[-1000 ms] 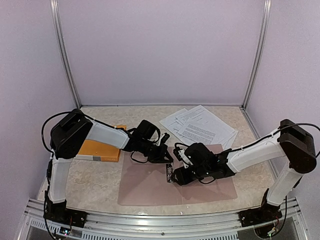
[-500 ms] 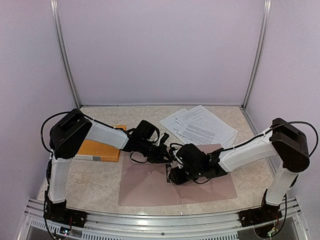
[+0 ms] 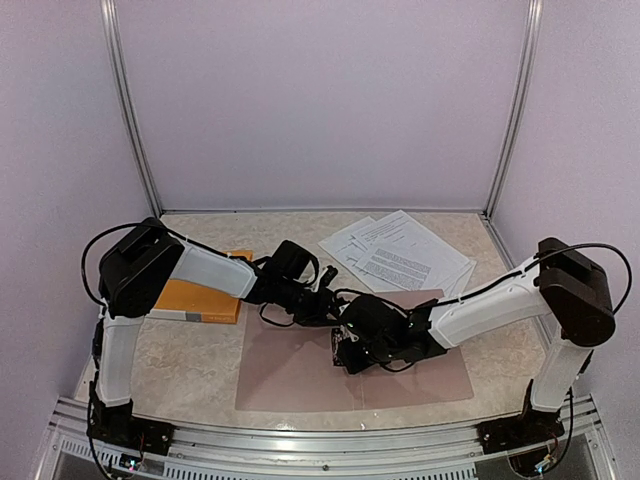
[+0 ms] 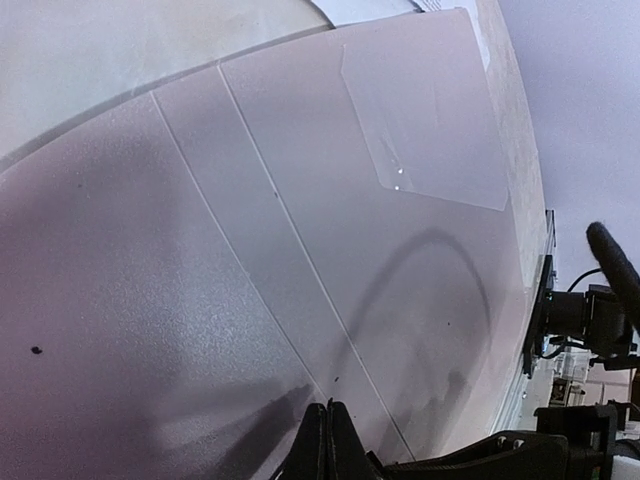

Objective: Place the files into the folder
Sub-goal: Open the spring clip on the folder.

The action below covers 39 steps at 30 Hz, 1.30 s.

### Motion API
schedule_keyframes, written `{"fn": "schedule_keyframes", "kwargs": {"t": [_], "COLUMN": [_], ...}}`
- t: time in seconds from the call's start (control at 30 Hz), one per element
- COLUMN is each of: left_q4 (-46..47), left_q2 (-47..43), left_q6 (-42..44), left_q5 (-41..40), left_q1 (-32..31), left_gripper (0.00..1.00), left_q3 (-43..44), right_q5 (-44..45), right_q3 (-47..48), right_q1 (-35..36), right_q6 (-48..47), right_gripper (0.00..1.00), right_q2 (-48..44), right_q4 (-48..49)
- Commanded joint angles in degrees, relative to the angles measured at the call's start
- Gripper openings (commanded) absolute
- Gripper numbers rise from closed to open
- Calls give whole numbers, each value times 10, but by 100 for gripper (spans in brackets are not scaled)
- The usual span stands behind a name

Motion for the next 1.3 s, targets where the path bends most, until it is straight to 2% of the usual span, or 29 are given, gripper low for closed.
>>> {"fn": "schedule_keyframes", "kwargs": {"t": [0.0, 0.43, 0.67, 1.13, 1.27], "left_q4": [-8, -18, -14, -16, -22], "left_q2": [-16, -30, -35, -12, -1], "left_q6": [10, 15, 21, 30, 29], "left_q5": [-8, -23, -5, 33, 45], "left_q1": [-1, -2, -3, -7, -6], "left_gripper": [0, 0, 0, 0, 3], "left_q3": [-10, -12, -15, 8, 17], "right_q5": [11, 29, 58, 35, 37], "right_q3": [0, 4, 23, -3, -3], "right_q1": [8, 8, 7, 8, 8], "right_q6": [2, 0, -31, -24, -26], "right_gripper": [29, 21, 15, 14, 15], "right_q2": [16, 21, 25, 10, 11], "right_q4": [-54, -92, -148, -119, -118]}}
